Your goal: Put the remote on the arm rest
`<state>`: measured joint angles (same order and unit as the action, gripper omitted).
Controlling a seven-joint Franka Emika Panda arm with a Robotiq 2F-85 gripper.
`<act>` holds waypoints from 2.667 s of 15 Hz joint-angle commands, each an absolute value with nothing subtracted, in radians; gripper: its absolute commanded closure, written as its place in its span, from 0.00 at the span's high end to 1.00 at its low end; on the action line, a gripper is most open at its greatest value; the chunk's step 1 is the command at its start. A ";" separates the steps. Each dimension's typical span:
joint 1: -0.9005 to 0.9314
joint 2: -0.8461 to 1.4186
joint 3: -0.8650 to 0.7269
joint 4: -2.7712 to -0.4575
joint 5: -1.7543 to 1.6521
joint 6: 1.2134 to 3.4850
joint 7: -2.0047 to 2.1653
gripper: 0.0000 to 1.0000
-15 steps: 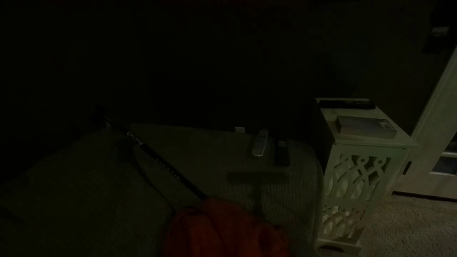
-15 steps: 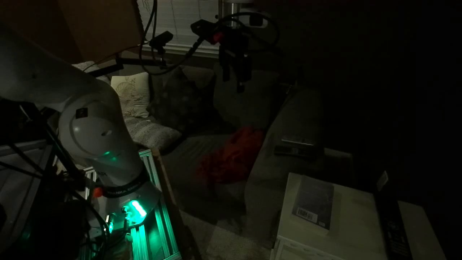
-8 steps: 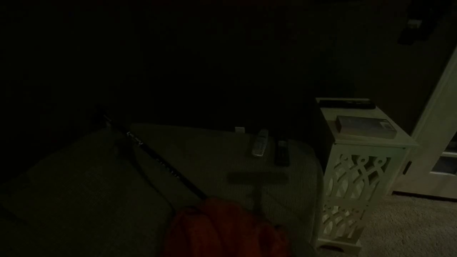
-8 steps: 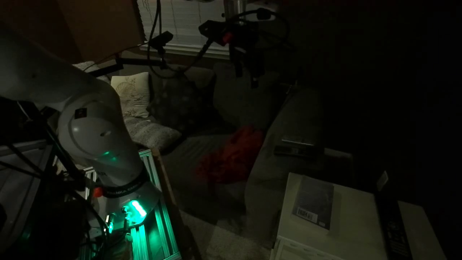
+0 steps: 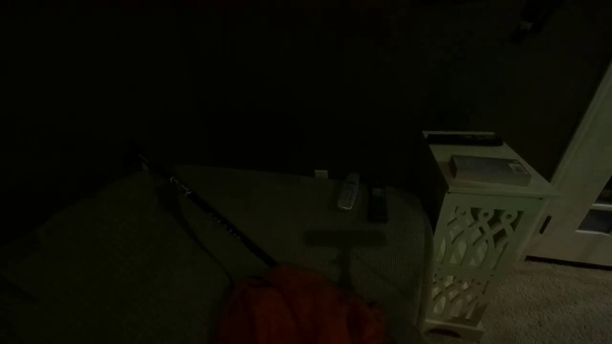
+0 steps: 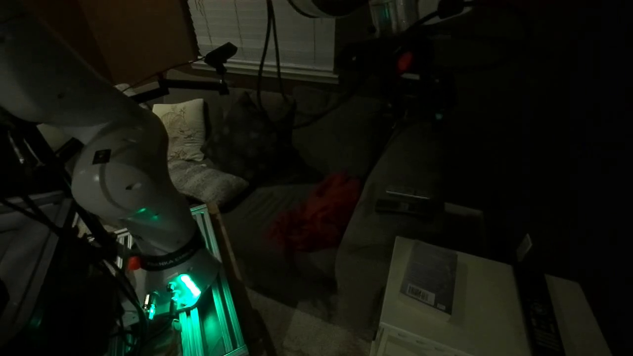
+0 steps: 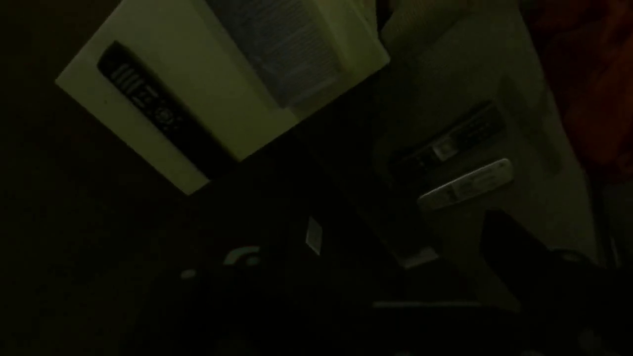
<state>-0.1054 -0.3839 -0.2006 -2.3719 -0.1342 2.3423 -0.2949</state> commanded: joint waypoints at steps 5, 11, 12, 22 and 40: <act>-0.166 -0.009 -0.303 -1.894 -0.119 2.046 -0.539 1.00; -0.198 0.014 -0.279 -1.869 -0.123 2.054 -0.518 1.00; -0.198 0.018 -0.278 -1.865 -0.123 2.053 -0.516 1.00; -0.329 0.338 -0.280 -1.609 0.095 2.068 -0.787 1.00; -0.532 0.798 -0.101 -1.268 0.019 2.146 -0.843 1.00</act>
<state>-0.4615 0.7304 -0.1685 -1.3130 -0.0025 2.1611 -0.6910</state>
